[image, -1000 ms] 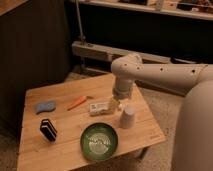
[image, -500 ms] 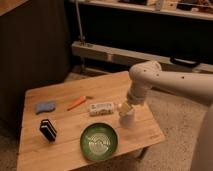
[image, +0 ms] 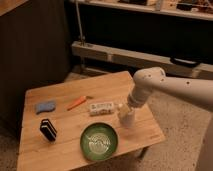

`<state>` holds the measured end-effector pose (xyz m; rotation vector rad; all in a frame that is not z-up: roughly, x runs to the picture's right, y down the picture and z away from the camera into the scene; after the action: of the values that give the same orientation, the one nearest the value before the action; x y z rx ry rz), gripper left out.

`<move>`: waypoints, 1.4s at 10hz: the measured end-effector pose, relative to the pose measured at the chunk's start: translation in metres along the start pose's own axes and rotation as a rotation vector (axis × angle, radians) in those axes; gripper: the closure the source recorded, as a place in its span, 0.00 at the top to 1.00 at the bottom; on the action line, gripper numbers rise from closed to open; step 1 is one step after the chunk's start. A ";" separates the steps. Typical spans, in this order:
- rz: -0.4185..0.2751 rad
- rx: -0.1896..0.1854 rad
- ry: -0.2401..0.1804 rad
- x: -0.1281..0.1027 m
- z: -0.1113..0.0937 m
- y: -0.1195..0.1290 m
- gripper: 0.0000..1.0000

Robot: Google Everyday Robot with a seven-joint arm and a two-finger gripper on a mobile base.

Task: Place the ceramic cup over the eraser

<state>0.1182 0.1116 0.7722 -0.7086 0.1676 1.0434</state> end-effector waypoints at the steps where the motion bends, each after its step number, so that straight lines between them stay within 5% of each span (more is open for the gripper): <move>1: -0.009 -0.006 -0.011 -0.006 0.004 0.004 0.79; 7: -0.006 -0.015 -0.005 -0.004 0.018 0.006 0.79; 14: 0.016 -0.018 0.065 0.012 0.029 0.001 0.79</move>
<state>0.1179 0.1390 0.7886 -0.7585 0.2205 1.0387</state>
